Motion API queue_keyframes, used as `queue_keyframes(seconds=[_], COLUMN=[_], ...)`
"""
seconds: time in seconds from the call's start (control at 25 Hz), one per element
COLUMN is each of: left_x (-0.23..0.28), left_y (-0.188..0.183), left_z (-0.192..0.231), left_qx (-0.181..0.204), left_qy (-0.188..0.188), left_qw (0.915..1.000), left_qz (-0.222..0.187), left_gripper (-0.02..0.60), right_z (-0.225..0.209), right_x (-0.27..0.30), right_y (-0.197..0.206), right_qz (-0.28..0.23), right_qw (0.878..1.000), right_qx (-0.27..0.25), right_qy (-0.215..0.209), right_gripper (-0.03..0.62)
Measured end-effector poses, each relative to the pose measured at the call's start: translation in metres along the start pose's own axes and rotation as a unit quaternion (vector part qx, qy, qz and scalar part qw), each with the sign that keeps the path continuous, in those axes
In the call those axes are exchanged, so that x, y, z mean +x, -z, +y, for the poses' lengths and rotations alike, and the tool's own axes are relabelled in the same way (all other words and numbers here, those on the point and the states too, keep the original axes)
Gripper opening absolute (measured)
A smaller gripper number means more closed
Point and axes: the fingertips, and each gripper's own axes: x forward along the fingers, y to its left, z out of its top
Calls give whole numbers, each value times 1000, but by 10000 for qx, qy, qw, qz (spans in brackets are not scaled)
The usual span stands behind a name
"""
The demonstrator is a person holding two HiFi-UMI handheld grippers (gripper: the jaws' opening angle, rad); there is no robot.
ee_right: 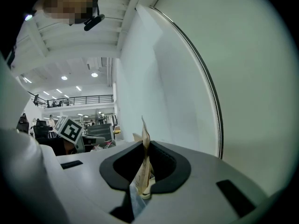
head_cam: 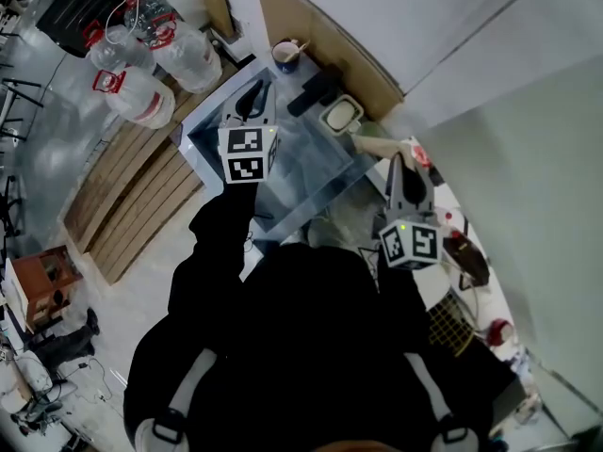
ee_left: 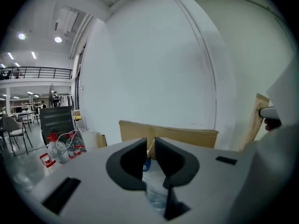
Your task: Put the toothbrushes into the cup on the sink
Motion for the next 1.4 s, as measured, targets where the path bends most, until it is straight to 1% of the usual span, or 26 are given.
queue_keyframes(seconds=[0.16, 0.24, 0.32, 0.52, 0.68, 0.84, 0.96, 1.16, 1.4], left_x=[-27, -40, -53, -86, -109, -128, -136, -148, -159], left_y=[3, 6, 10, 25, 40, 53, 63, 74, 84], left_z=[-10, -15, -18, -29, -38, -46, -51, -55, -56], left_qx=[-111, -222, -250, 34, -5, -112, -106, -207, -313], left_qy=[22, 100, 131, 92, 134, 165, 193, 161, 50], left_qw=[9996, 9992, 9989, 9987, 9989, 9991, 9994, 9994, 9994], left_qz=[-251, -332, -382, -497, -447, -369, -282, -213, -132], left_gripper=[3, 3, 2, 2, 2, 2, 2, 2, 2], right_z=[-2, -3, -4, -11, -17, -21, -26, -37, -48], right_x=[-7, -8, -9, -7, -1, 10, 20, 39, 52], right_y=[-2, -3, -3, -5, -2, 3, 12, 39, 77], right_qz=[-25, -59, -86, -135, -122, -6, 112, 357, 795], right_qw=[9999, 9999, 9998, 9993, 9989, 9979, 9970, 9951, 9924], right_qx=[-21, -29, -36, -37, -147, -250, -388, -530, -366], right_qy=[103, 142, 188, 334, 438, 594, 665, 752, 869], right_gripper=[40, 40, 40, 40, 40, 40, 40, 40, 40])
